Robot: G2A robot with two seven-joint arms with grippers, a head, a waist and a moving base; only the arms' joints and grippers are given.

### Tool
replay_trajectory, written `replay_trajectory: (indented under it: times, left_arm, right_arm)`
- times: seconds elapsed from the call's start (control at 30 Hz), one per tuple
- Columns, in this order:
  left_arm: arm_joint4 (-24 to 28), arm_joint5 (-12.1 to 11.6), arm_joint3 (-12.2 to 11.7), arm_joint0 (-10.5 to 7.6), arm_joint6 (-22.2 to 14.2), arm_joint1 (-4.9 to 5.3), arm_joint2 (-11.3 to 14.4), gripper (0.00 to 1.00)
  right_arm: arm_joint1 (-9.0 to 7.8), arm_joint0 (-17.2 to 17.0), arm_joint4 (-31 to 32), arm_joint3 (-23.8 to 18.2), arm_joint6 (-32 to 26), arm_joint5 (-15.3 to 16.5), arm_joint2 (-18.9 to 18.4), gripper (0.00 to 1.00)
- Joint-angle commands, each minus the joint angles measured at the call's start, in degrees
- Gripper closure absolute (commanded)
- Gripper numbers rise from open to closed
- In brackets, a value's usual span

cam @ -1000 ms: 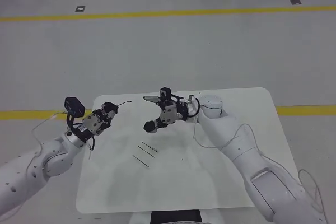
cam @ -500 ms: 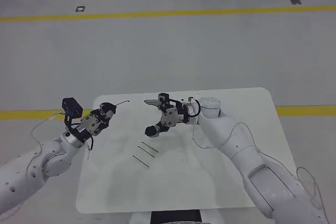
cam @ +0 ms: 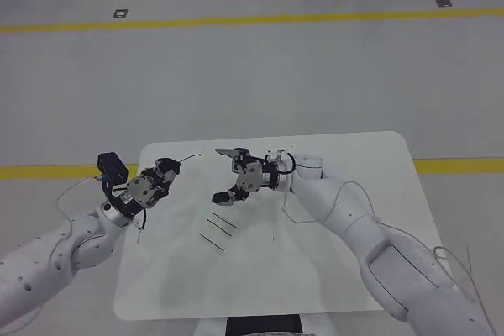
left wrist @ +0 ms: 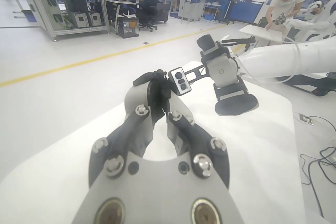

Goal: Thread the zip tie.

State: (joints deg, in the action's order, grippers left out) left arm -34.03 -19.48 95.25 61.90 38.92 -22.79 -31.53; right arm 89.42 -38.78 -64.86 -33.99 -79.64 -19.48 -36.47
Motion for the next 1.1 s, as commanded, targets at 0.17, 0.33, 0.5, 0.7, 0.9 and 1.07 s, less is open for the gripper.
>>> replay_trajectory:
  times: [0.17, 0.33, 0.5, 0.7, 0.9, 1.07]
  left_arm:
    - [-2.7, 0.0, 0.5, -1.20, 1.7, 0.06, 2.4, 1.00]
    - [-2.7, 0.0, 0.5, -1.20, 1.7, 0.06, 2.4, 1.00]
    - [-2.2, 0.0, 0.6, -1.03, 0.8, -0.25, 2.0, 1.00]
    - [-3.2, 0.0, 0.7, -0.58, 2.3, -0.64, 1.7, 1.00]
    - [-4.1, 0.0, 0.5, -0.60, 4.6, -0.46, 2.5, 1.00]
    - [-4.1, 0.0, 0.0, -1.24, 5.7, -0.32, 3.5, 1.00]
  right_arm:
    - [0.83, 1.9, -9.6, 3.3, 0.0, 0.0, 7.3, 0.00]
    - [0.83, 1.9, -9.6, 3.3, 0.0, 0.0, 7.3, 0.00]
    - [0.68, 0.7, -10.7, 1.7, 1.0, 0.1, 6.3, 0.00]
    - [-0.40, -1.1, -12.7, 0.4, 0.0, 0.0, 5.4, 0.00]
    - [-0.76, -1.4, -18.4, -0.2, 0.0, 0.0, 9.7, 0.00]
    - [-1.20, 0.0, -24.8, 0.4, 0.0, 0.0, 15.5, 0.00]
